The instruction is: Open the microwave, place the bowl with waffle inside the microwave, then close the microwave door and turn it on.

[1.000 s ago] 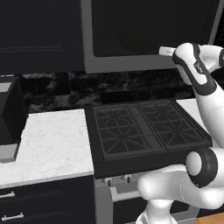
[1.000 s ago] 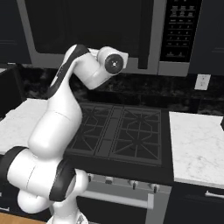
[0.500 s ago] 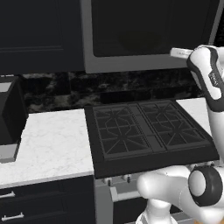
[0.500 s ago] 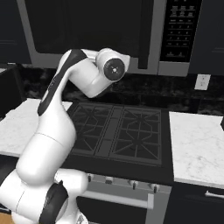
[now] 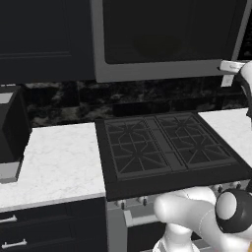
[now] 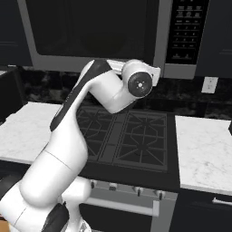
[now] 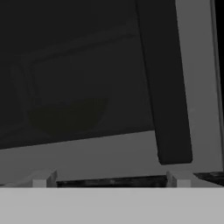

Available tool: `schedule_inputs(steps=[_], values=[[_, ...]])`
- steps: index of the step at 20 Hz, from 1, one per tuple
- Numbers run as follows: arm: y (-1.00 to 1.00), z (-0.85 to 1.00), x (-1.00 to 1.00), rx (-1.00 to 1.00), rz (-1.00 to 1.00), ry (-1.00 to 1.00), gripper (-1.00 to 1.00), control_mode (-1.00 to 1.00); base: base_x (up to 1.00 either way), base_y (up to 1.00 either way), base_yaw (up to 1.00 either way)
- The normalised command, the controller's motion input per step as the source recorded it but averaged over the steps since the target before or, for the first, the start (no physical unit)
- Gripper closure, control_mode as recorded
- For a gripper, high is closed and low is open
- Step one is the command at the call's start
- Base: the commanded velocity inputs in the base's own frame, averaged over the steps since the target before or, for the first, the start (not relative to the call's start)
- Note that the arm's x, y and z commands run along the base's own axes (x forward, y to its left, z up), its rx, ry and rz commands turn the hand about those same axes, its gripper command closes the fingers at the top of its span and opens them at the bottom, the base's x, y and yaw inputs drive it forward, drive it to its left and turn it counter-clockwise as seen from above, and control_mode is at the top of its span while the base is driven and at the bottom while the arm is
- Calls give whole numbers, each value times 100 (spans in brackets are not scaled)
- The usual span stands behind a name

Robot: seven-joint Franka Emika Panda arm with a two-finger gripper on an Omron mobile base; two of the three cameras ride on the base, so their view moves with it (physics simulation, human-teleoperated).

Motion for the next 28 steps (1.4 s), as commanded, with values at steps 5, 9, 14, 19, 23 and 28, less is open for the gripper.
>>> schedule_inputs(steps=[5,9,14,19,23,28], values=[[-100,-10,0,-13,-27,6,-100,-100,0,0,0],[-100,-3,4,-12,-17,-1,-100,-100,0,0,0],[-80,19,14,1,13,-7,-100,-100,0,0,0],[-39,0,1,0,9,-1,-100,-100,0,0,0],[-54,0,30,0,8,-5,-100,-100,0,0,0],[-30,0,25,0,8,-3,-100,-100,0,0,0]])
